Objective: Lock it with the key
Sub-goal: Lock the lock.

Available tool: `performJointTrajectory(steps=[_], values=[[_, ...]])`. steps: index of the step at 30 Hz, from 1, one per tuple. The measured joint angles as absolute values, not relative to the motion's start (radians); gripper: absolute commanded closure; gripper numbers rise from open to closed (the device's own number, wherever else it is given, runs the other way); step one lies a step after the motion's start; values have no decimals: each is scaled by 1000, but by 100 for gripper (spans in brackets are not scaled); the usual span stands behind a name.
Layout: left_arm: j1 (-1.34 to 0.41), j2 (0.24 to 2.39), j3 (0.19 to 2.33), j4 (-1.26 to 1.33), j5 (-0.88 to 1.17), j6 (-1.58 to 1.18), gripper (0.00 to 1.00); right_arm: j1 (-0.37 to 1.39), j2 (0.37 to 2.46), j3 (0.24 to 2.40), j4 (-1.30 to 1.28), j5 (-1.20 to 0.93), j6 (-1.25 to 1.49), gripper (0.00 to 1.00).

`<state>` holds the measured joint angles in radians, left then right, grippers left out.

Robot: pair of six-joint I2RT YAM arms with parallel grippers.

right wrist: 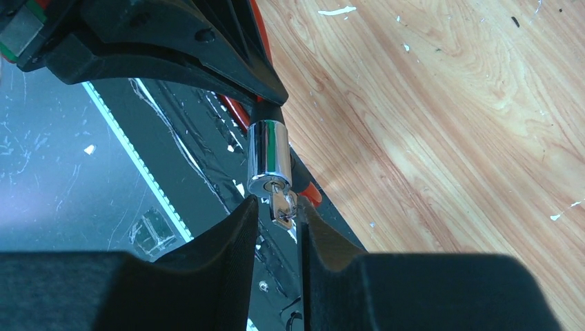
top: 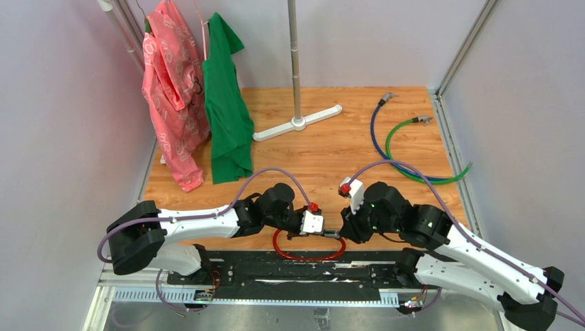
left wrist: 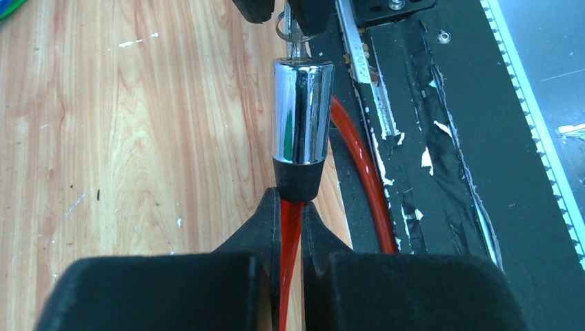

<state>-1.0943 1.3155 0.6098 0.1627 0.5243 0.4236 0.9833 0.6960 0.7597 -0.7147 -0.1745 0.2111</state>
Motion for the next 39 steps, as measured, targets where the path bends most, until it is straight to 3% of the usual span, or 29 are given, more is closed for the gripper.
performJointTrajectory(steps=[10, 39], values=[[-1094, 1316, 610, 162, 524, 428, 100, 995, 696, 760, -719, -175, 210, 79], [-1094, 1316, 611, 154, 524, 435, 100, 995, 717, 760, -714, -150, 213, 80]])
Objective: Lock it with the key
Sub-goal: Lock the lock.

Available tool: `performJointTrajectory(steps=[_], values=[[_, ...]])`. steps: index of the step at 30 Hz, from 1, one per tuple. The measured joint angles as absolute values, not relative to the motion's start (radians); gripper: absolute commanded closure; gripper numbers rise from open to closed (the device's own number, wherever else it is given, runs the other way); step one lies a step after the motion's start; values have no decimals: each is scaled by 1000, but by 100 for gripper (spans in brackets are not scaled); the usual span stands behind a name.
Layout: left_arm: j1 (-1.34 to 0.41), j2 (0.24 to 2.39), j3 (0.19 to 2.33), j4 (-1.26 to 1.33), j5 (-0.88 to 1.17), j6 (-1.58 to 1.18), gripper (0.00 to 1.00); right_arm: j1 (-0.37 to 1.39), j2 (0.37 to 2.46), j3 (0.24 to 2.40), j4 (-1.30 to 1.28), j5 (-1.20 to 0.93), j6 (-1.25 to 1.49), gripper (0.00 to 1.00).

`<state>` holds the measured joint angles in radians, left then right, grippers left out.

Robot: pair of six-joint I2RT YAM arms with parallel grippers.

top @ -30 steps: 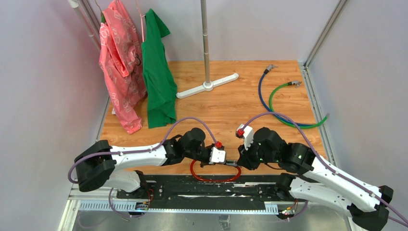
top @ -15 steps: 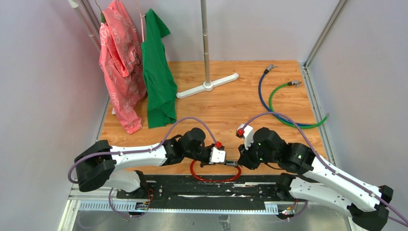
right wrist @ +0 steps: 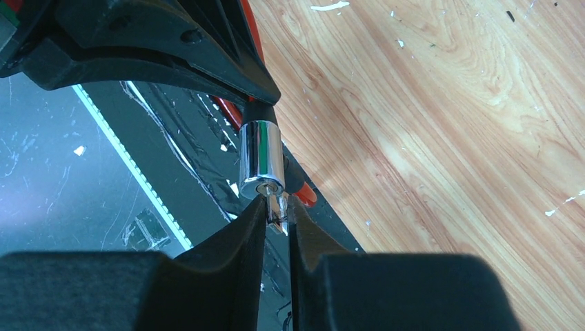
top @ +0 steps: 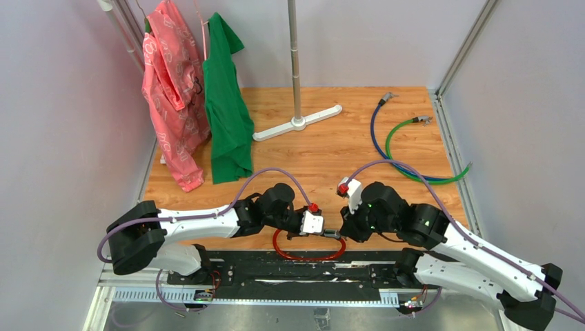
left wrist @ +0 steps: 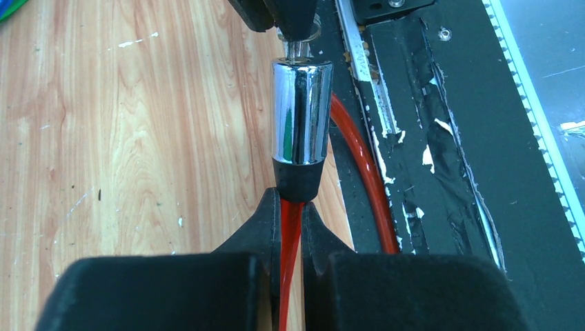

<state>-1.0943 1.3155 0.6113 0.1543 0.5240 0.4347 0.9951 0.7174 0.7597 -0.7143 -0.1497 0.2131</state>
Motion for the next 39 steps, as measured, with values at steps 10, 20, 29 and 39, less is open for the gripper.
performJointTrajectory(steps=[10, 20, 29, 39], values=[[-1094, 1316, 612, 154, 524, 435, 100, 995, 694, 760, -718, -149, 213, 83], [-1094, 1316, 614, 149, 524, 436, 100, 995, 689, 760, -719, -137, 221, 75], [-1094, 1316, 617, 142, 524, 442, 100, 995, 555, 779, -712, -34, 334, 55], [-1094, 1316, 622, 133, 524, 445, 100, 995, 459, 745, -725, 25, 791, 53]])
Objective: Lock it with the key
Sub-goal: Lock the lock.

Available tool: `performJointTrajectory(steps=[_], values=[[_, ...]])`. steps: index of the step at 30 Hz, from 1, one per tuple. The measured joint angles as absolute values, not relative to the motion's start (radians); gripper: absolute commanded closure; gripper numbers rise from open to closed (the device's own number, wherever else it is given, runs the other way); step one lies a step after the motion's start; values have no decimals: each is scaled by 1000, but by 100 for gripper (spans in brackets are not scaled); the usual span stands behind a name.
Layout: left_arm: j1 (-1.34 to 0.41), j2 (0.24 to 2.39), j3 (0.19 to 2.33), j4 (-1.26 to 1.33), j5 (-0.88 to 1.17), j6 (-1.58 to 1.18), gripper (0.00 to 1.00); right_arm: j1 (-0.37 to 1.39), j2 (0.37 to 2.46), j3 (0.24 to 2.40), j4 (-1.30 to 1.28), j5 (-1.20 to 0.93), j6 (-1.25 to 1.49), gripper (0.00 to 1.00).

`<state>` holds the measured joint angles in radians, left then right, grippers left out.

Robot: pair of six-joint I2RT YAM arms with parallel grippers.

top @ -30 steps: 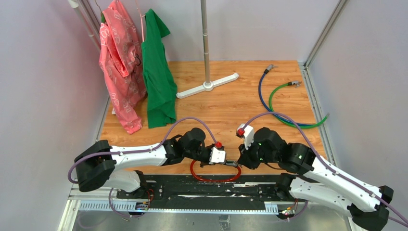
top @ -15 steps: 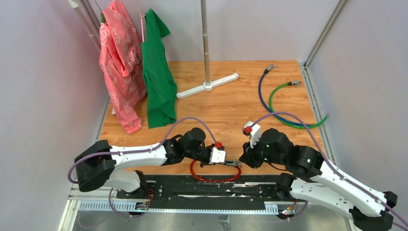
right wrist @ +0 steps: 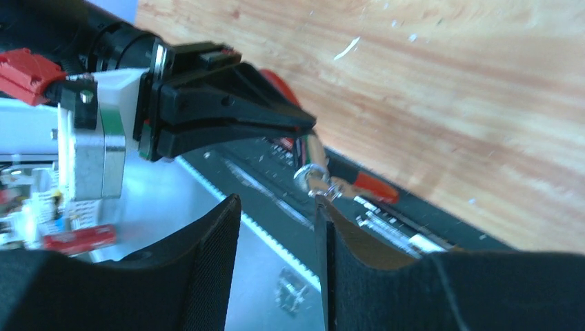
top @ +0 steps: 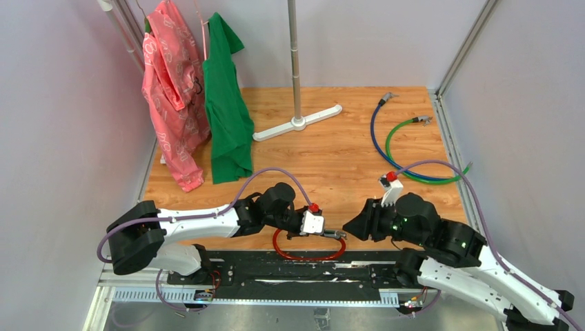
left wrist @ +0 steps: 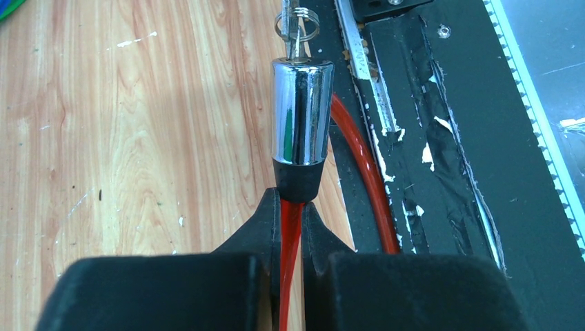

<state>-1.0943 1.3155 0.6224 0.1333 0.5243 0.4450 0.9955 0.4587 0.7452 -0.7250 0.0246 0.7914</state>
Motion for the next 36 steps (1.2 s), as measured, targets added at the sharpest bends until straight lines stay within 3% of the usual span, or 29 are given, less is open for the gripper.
performJointTrajectory(steps=[8, 13, 19, 36], values=[[-1094, 1316, 622, 134, 530, 445, 100, 995, 360, 585, -705, -108, 1062, 46], [-1094, 1316, 622, 133, 531, 445, 100, 995, 368, 573, -680, -115, 1135, 47], [-1094, 1316, 622, 134, 532, 445, 100, 995, 431, 580, -673, -128, 1164, 55], [-1094, 1316, 622, 134, 532, 443, 100, 999, 476, 622, -685, -93, 1159, 53]])
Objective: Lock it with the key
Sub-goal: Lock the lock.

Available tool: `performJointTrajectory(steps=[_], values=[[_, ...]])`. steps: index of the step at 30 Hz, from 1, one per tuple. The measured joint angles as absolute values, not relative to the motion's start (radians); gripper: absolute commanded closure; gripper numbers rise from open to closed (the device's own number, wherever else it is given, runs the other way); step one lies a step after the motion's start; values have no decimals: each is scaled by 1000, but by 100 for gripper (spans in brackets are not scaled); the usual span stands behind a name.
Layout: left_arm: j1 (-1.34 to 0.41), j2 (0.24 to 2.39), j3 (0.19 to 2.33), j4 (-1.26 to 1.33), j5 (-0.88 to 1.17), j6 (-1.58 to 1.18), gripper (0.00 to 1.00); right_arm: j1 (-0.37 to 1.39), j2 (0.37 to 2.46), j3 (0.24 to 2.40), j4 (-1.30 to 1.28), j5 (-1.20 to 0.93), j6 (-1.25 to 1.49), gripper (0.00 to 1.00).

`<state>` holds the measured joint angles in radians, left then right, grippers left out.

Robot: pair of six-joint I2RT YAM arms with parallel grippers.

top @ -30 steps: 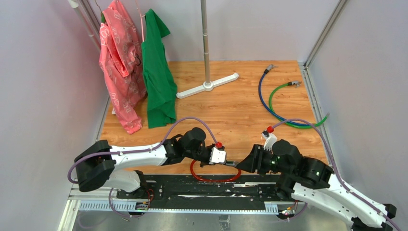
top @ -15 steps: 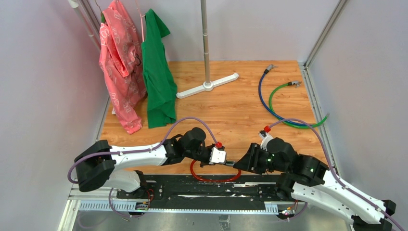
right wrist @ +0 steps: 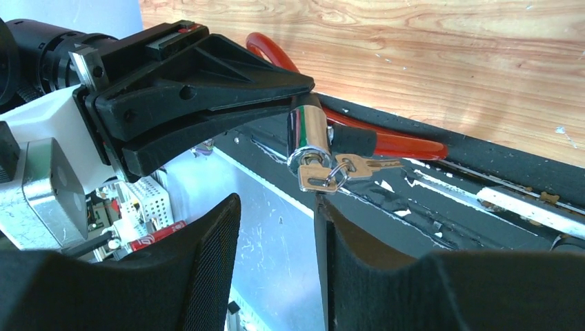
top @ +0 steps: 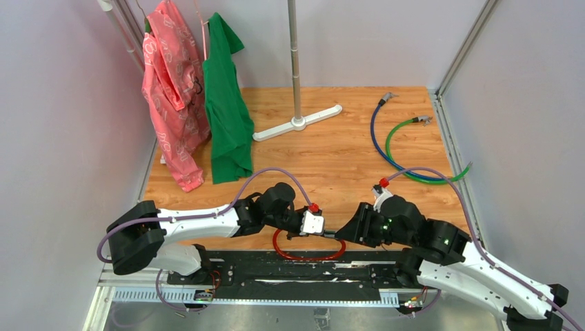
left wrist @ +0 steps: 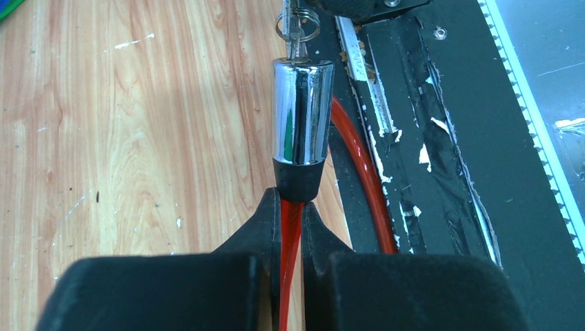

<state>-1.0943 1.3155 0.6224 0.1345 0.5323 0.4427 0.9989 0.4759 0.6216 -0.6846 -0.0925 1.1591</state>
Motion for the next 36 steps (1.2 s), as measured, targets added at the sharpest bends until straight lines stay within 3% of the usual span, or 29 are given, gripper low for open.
performJointTrajectory(steps=[25, 36], values=[[-1095, 1316, 622, 133, 533, 442, 100, 999, 540, 657, -725, 4, 1109, 57], [-1095, 1316, 623, 132, 533, 445, 100, 999, 546, 658, -726, 2, 1111, 51]])
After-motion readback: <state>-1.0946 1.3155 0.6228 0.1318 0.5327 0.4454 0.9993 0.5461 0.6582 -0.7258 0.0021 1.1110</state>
